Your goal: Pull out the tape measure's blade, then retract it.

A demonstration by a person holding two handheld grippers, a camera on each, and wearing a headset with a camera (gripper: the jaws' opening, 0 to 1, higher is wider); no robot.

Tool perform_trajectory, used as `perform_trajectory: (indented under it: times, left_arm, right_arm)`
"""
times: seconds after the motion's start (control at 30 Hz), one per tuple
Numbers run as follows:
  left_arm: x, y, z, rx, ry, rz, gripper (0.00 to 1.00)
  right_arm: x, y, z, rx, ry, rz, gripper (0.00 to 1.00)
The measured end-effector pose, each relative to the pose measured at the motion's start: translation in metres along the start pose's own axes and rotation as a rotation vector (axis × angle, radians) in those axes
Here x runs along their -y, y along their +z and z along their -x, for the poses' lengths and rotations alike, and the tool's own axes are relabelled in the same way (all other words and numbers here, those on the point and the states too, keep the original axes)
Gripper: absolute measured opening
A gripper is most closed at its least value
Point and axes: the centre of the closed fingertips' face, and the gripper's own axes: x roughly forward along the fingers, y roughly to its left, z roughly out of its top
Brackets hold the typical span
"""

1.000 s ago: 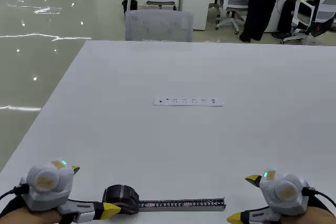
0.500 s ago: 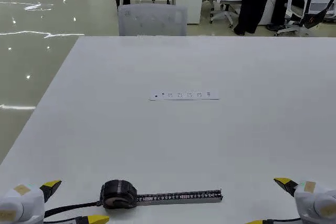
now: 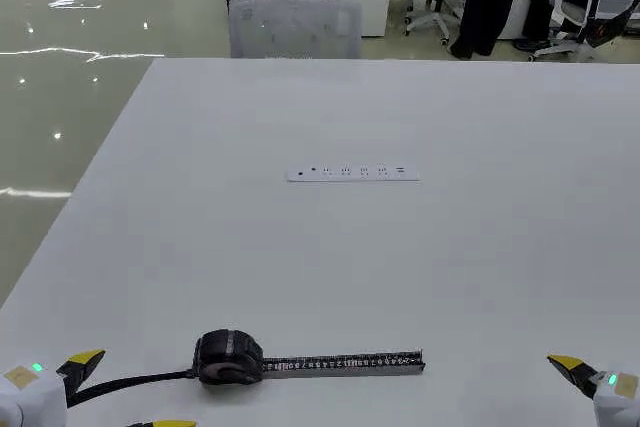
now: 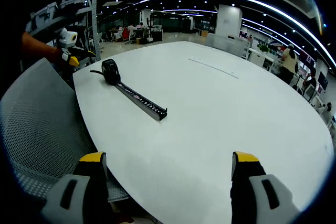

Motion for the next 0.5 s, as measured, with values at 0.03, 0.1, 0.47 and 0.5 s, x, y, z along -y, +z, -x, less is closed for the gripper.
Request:
perform_trajectory:
  times: [0.03,0.1,0.47,0.5]
  left_arm:
    - [0.0030,0.0016,0.0011,0.012,-0.004,-0.007,1.00]
    - [0.0047,0.0024,0.0017,0.012,0.001,-0.025,1.00]
    - [-0.0001,0.0021,0.0020,0.004,0.009,-0.070,1.00]
    - [-0.0005,0.0016,0.0025,0.000,0.013,-0.066,1.00]
  right_arm:
    - [0.0002,-0.0017,0.0006,-0.003,-0.002,0.003,1.00]
    - [-0.0018,-0.0032,0.0018,-0.005,0.001,-0.006,1.00]
    - [-0.0064,-0.0010,0.0012,0.027,0.005,-0.011,1.00]
    - [-0.0066,-0.0003,0.0013,0.030,0.005,-0.008,1.00]
